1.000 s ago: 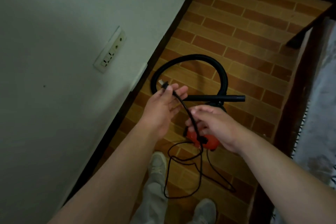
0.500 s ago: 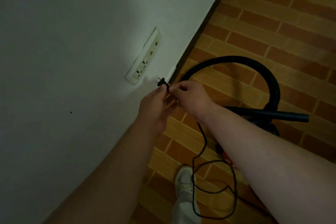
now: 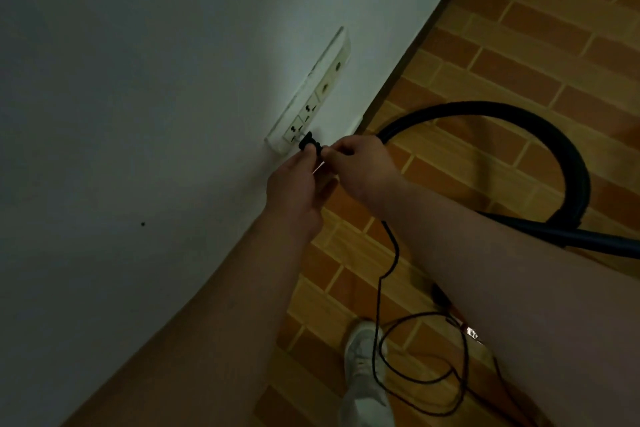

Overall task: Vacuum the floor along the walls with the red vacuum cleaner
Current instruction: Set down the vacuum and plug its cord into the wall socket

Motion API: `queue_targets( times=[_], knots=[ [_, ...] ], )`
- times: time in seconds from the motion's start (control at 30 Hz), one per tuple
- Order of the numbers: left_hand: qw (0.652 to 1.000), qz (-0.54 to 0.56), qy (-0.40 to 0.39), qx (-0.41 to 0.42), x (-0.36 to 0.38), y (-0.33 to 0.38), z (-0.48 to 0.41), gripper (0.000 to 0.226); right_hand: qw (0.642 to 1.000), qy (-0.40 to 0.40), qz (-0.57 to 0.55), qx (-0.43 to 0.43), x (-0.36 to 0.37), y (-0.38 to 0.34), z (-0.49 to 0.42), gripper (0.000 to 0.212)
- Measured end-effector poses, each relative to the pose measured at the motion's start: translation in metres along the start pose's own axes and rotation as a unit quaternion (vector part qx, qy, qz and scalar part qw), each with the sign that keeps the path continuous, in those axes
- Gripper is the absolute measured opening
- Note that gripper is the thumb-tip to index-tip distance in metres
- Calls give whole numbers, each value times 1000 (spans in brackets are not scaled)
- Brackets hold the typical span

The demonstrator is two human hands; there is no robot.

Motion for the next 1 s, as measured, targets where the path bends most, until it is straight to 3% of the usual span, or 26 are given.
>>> queue_targets(
  times=[0.43, 0.73, 0.83, 1.0],
  knots=[
    [1000, -22, 10, 2, 0, 4, -7, 30, 1000, 1, -21, 14, 2, -4, -6, 20],
    [998, 44, 43, -21, -1, 1, -9, 25, 1000, -3, -16, -6, 10, -5, -6, 24],
    [999, 23, 44, -20, 5, 5, -10, 27, 999, 32, -32, 0, 0, -10, -14, 24],
    [996, 48, 69, -27, 1, 5, -12, 30, 1000, -12, 13, -15, 10, -16, -17, 26]
  ],
)
Point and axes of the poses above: each hand's wrist, its own z-axis away from the middle knuckle, its own x-axis out of the palm, y = z × x, the point moved 5 cm from there along -z, towards the middle knuckle, and after that the axes turned 4 degrees about z, right-handed, at the moved point
